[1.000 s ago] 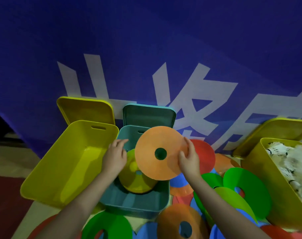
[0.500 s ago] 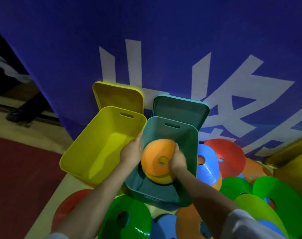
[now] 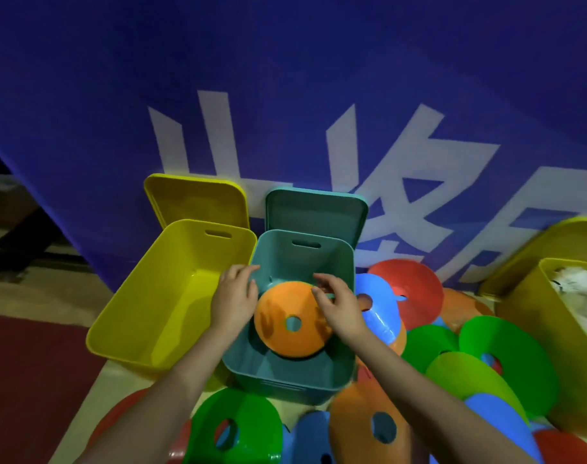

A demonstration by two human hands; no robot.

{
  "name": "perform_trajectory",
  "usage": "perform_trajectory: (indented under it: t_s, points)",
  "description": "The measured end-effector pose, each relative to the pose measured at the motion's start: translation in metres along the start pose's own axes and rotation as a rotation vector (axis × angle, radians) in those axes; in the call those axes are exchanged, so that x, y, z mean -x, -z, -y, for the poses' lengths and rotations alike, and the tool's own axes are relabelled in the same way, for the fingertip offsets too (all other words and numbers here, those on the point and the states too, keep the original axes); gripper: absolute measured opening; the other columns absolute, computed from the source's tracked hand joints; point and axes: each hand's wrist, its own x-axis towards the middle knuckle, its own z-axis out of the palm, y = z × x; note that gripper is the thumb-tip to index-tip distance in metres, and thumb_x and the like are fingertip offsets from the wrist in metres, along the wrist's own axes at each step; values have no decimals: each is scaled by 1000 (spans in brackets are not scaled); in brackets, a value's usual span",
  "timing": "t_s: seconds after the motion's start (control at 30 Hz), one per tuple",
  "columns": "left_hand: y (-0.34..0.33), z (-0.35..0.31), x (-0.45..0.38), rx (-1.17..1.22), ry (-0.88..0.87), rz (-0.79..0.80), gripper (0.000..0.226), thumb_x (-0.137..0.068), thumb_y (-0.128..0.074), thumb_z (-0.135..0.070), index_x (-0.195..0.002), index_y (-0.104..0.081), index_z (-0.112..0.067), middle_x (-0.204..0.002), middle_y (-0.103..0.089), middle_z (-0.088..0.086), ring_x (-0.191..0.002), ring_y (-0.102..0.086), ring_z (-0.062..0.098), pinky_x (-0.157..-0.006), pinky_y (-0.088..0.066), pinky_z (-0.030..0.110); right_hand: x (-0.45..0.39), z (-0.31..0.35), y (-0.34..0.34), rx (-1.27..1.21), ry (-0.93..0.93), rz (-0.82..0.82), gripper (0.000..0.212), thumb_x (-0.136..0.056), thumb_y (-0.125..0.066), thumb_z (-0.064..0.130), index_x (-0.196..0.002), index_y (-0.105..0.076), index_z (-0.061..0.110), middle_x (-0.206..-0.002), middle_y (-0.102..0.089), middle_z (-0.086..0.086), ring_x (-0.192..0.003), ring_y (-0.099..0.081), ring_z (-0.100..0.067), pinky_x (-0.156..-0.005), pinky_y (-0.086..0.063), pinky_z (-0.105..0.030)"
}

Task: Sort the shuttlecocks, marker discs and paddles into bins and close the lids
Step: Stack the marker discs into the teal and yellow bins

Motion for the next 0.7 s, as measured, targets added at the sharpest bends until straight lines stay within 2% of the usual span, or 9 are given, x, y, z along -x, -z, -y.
perform_trajectory:
  t_s: [0.07,0.17,0.3,0.37,0.43,0.5,0.6,0.7]
  points:
    - [2,-13,3,40,-77,-34,31,-88,-52,-9,-117,-63,-13,-110,-60,9,-103,-52,29,-88,-47,44,14,-7,26,-121,-2,-75,17,-92,-60,18,-109,-65,20,-99,-67,2,-87,-61,-6,-79,-47,-19]
    - [-2,-58,11,211,-100,19,31,-89,-48,-15,-117,-62,-18,-111,-59,4,-104,-54,19,-90,-46,35,34,-29,72,-194,-55,-173,13,-91,-56,20,-99,-65,23,-87,-69,2,-78,-65,-10,-72,-52,-27]
    - [-23,-140,36,490,-106,160,35,-88,-50,1,-116,-63,-16,-106,-58,0,-91,-57,9,-83,-48,26,69,-77,141,-107,-200,-290,15,-91,-56,8,-97,-64,19,-83,-67,-4,-70,-63,-6,-69,-50,-27]
    - [-36,-176,52,567,-121,256,36,-87,-49,0,-116,-62,-16,-105,-59,-1,-91,-58,8,-83,-47,22,87,-104,175,-29,-285,-334,15,-89,-57,10,-100,-66,16,-85,-67,-8,-77,-64,-21,-72,-49,-36]
    - [-53,-206,70,620,-122,337,34,-87,-47,-2,-115,-61,-16,-103,-61,0,-91,-60,10,-81,-47,19,107,-125,206,44,-360,-364,17,-90,-57,7,-104,-67,8,-86,-68,-14,-79,-64,-31,-73,-48,-39]
    - [-73,-229,90,613,-110,419,34,-88,-48,-1,-114,-62,-17,-98,-60,-1,-87,-60,14,-76,-46,17,128,-141,234,131,-406,-351,19,-91,-57,6,-106,-67,7,-89,-68,-15,-80,-63,-31,-71,-46,-37]
    - [-110,-246,118,498,-133,532,34,-87,-50,-4,-117,-61,-16,-98,-60,-1,-84,-61,17,-78,-49,27,155,-170,261,253,-456,-260,23,-90,-59,9,-112,-65,5,-89,-67,-14,-82,-61,-27,-71,-42,-35]
    - [-143,-244,144,361,-96,661,33,-91,-51,-13,-123,-57,-17,-104,-60,3,-85,-61,18,-81,-48,33,176,-199,270,338,-496,-114,41,-86,-68,20,-123,-58,3,-111,-64,-17,-107,-59,-32,-89,-44,-37]
